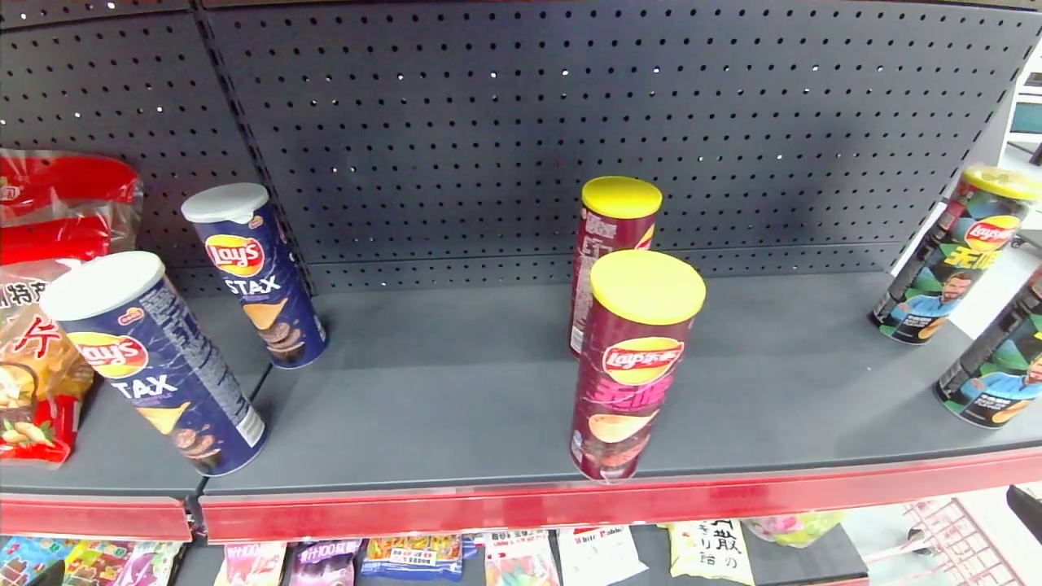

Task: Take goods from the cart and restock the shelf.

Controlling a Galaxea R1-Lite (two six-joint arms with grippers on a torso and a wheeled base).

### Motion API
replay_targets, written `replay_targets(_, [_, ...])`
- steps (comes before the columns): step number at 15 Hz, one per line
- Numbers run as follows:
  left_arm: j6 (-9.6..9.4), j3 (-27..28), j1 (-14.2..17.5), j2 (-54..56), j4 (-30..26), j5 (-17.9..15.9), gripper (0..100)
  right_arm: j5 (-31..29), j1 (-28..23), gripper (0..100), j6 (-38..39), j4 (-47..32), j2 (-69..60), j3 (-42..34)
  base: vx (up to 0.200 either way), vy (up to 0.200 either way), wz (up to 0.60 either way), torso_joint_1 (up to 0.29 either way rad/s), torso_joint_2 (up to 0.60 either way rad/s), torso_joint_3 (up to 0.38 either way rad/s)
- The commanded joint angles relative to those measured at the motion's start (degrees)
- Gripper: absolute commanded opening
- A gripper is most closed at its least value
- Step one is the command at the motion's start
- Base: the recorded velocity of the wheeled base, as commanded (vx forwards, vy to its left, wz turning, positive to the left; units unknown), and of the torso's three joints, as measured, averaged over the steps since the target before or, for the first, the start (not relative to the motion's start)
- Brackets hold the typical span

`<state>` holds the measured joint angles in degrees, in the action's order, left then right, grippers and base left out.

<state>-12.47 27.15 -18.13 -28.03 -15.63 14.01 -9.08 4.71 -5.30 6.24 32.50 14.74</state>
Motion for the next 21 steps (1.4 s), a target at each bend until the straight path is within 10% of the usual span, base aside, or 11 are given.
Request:
replay_targets(1, [-1.68,-0.7,-0.2,0.4,0.1,-0.5,100,0.0,0.2,100,0.0,0.2,-0.1,-0.1,0.0,0.0,0.0,0.0,0.0,0.0])
replay_targets(8, [-5.72,-3.9,-4.6,-20.6,21.2,-23.9,100,11.5,0.5,100,-0.1,0.1,0.5,0.7,0.0,0.0,0.0,0.0,0.0,0.0])
replay_targets(15, [-0.01,11.4,-19.2,-48.0,25.9,-23.7,100,15.9,2.0,100,0.1,0.1,7.1,1.8,0.0,0.0,0.0,0.0,0.0,0.0])
replay_targets(21, [0.17,21.8,-24.3,-61.8,25.8,-21.8,100,15.8,1.7,100,0.2,0.6,16.0,7.7,0.0,0.0,0.0,0.0,0.0,0.0])
